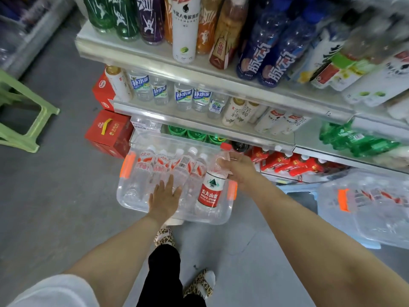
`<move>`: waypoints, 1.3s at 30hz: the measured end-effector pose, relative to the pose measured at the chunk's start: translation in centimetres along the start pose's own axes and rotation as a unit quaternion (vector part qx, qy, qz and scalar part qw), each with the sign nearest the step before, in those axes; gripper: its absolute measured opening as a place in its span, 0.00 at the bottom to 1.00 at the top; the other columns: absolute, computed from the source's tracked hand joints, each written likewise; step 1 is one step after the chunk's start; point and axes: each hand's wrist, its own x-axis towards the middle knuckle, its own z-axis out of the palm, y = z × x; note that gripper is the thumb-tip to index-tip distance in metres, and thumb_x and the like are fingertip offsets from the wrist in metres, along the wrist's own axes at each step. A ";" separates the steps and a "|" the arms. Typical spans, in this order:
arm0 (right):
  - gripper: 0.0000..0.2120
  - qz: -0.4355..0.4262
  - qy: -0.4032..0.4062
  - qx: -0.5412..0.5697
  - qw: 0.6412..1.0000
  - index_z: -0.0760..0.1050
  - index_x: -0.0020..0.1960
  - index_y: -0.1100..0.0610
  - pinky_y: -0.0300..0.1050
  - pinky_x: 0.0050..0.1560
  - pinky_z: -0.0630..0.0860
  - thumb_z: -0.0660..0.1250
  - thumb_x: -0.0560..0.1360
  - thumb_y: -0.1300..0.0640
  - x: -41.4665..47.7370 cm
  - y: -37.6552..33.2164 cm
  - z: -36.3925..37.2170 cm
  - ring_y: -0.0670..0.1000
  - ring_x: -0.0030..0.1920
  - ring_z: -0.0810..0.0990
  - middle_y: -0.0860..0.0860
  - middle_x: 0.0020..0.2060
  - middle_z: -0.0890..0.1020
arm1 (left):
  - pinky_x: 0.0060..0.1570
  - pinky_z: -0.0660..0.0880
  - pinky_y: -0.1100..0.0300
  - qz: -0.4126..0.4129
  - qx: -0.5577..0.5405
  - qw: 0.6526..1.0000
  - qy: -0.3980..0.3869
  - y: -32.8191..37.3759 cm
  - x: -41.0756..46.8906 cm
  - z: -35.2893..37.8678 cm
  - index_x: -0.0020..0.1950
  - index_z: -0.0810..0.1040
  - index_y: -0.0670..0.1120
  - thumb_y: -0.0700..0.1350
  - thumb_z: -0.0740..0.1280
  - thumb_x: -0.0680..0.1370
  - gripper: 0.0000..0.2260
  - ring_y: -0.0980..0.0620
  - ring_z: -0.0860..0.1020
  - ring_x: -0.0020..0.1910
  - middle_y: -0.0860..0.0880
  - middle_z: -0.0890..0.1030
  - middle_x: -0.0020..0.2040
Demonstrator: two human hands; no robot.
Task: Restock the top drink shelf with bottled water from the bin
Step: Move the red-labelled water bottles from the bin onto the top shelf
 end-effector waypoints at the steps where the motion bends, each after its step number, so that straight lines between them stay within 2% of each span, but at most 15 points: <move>1: 0.19 -0.013 -0.007 -0.003 1.000 0.77 0.64 0.63 0.44 0.38 0.81 0.75 0.75 0.65 -0.8 -0.7 -0.6 0.51 0.44 0.85 0.57 0.51 0.85 | 0.77 0.48 0.44 -0.006 -0.011 1.000 0.001 0.5 -0.9 0.0 0.82 0.44 0.57 0.61 0.46 0.84 0.27 0.44 0.48 0.81 0.45 0.48 0.82; 3: 0.16 -0.045 -0.020 -0.015 0.999 0.79 0.62 0.64 0.42 0.35 0.81 0.74 0.75 0.66 -2.4 -2.2 -1.9 0.50 0.41 0.86 0.59 0.52 0.86 | 0.78 0.47 0.45 -0.002 -0.033 0.999 0.010 2.0 -2.8 -0.4 0.82 0.47 0.54 0.60 0.46 0.84 0.27 0.44 0.47 0.81 0.45 0.48 0.82; 6: 0.13 -0.101 -0.027 -0.041 0.994 0.80 0.59 0.60 0.45 0.37 0.82 0.74 0.75 0.63 -5.3 -5.3 -3.8 0.55 0.45 0.86 0.59 0.55 0.85 | 0.78 0.50 0.47 0.052 -0.105 0.993 0.021 6.5 -6.6 -2.2 0.82 0.49 0.53 0.59 0.45 0.85 0.26 0.46 0.50 0.81 0.48 0.50 0.82; 9: 0.16 -0.148 -0.002 -0.049 0.988 0.79 0.59 0.56 0.56 0.56 0.82 0.77 0.73 0.61 -9.0 -9.6 -5.3 0.57 0.55 0.84 0.54 0.56 0.84 | 0.75 0.54 0.49 0.122 -0.214 0.968 0.044 11.6 -11.3 -5.4 0.81 0.53 0.57 0.62 0.46 0.84 0.26 0.49 0.55 0.80 0.54 0.55 0.81; 10: 0.19 -0.167 0.007 -0.047 0.985 0.78 0.62 0.56 0.58 0.58 0.82 0.77 0.73 0.61 -10.3 -11.2 -5.7 0.56 0.55 0.84 0.54 0.56 0.84 | 0.75 0.54 0.51 0.154 -0.237 0.958 0.057 13.1 -12.9 -6.8 0.81 0.54 0.58 0.63 0.46 0.84 0.26 0.49 0.56 0.79 0.55 0.56 0.81; 14: 0.18 -0.275 0.004 -0.038 0.961 0.78 0.62 0.58 0.55 0.53 0.82 0.77 0.73 0.62 -16.4 -18.0 -7.3 0.54 0.50 0.84 0.53 0.53 0.85 | 0.73 0.53 0.56 0.251 -0.292 0.916 0.116 17.5 -18.5 -12.4 0.80 0.57 0.59 0.63 0.47 0.84 0.25 0.52 0.56 0.79 0.57 0.59 0.79; 17: 0.15 -0.346 -0.004 -0.025 0.938 0.80 0.60 0.60 0.49 0.45 0.83 0.75 0.74 0.64 -21.2 -23.4 -8.2 0.53 0.44 0.85 0.53 0.49 0.85 | 0.75 0.53 0.51 0.310 -0.302 0.891 0.138 20.0 -22.6 -16.4 0.79 0.57 0.63 0.67 0.46 0.81 0.26 0.53 0.57 0.78 0.59 0.59 0.79; 22: 0.07 -0.452 -0.017 -0.021 0.892 0.82 0.48 0.55 0.42 0.35 0.83 0.74 0.75 0.66 -29.1 -31.8 -8.2 0.45 0.35 0.85 0.48 0.38 0.86 | 0.69 0.55 0.59 0.413 -0.326 0.837 0.151 23.5 -27.9 -22.6 0.78 0.57 0.66 0.70 0.47 0.78 0.28 0.60 0.58 0.74 0.61 0.60 0.78; 23: 0.06 -0.473 -0.021 -0.025 0.880 0.82 0.49 0.56 0.43 0.37 0.83 0.74 0.75 0.65 -30.5 -33.2 -8.1 0.46 0.37 0.86 0.49 0.40 0.86 | 0.71 0.55 0.59 0.433 -0.323 0.827 0.157 24.1 -28.7 -23.8 0.78 0.58 0.66 0.69 0.47 0.79 0.27 0.61 0.59 0.74 0.62 0.61 0.77; 26: 0.09 -0.514 -0.021 -0.023 0.857 0.82 0.55 0.59 0.54 0.53 0.82 0.74 0.75 0.63 -33.9 -37.3 -7.3 0.56 0.50 0.85 0.56 0.50 0.86 | 0.75 0.56 0.54 0.475 -0.317 0.802 0.174 25.8 -29.9 -27.5 0.77 0.58 0.67 0.70 0.47 0.78 0.28 0.59 0.60 0.75 0.62 0.62 0.77; 30: 0.06 -0.564 -0.013 -0.001 0.826 0.83 0.51 0.58 0.49 0.46 0.80 0.74 0.75 0.64 -36.6 -42.9 -5.9 0.51 0.42 0.84 0.51 0.41 0.86 | 0.71 0.58 0.53 0.528 -0.299 0.776 0.171 28.0 -30.0 -32.8 0.76 0.54 0.72 0.75 0.45 0.75 0.29 0.58 0.60 0.75 0.66 0.59 0.76; 32: 0.10 -0.582 -0.010 -0.020 0.813 0.83 0.56 0.60 0.47 0.45 0.79 0.74 0.76 0.61 -37.4 -45.6 -5.0 0.49 0.44 0.84 0.51 0.44 0.86 | 0.72 0.63 0.50 0.544 -0.308 0.762 0.167 29.4 -29.8 -36.0 0.77 0.57 0.67 0.75 0.48 0.75 0.32 0.53 0.65 0.75 0.59 0.64 0.77; 34: 0.14 -0.600 -0.004 -0.036 0.799 0.82 0.60 0.61 0.48 0.49 0.80 0.74 0.76 0.60 -38.0 -48.4 -4.0 0.51 0.51 0.84 0.53 0.51 0.86 | 0.72 0.65 0.50 0.542 -0.337 0.752 0.164 30.4 -29.5 -39.3 0.78 0.61 0.61 0.75 0.51 0.75 0.35 0.54 0.67 0.73 0.57 0.67 0.76; 37: 0.16 -0.630 -0.002 -0.041 0.775 0.80 0.63 0.61 0.54 0.57 0.80 0.74 0.76 0.59 -38.5 -52.5 -2.3 0.55 0.57 0.84 0.56 0.57 0.85 | 0.73 0.57 0.55 0.602 -0.286 0.719 0.196 30.6 -29.3 -43.7 0.76 0.53 0.71 0.79 0.48 0.71 0.34 0.63 0.58 0.76 0.69 0.59 0.76; 39: 0.17 -0.645 0.003 -0.032 0.763 0.79 0.64 0.62 0.54 0.56 0.81 0.73 0.77 0.60 -38.3 -55.2 -1.1 0.56 0.57 0.84 0.57 0.57 0.85 | 0.76 0.54 0.52 0.613 -0.276 0.714 0.195 30.8 -28.5 -46.9 0.75 0.51 0.75 0.81 0.47 0.68 0.36 0.62 0.56 0.77 0.70 0.56 0.76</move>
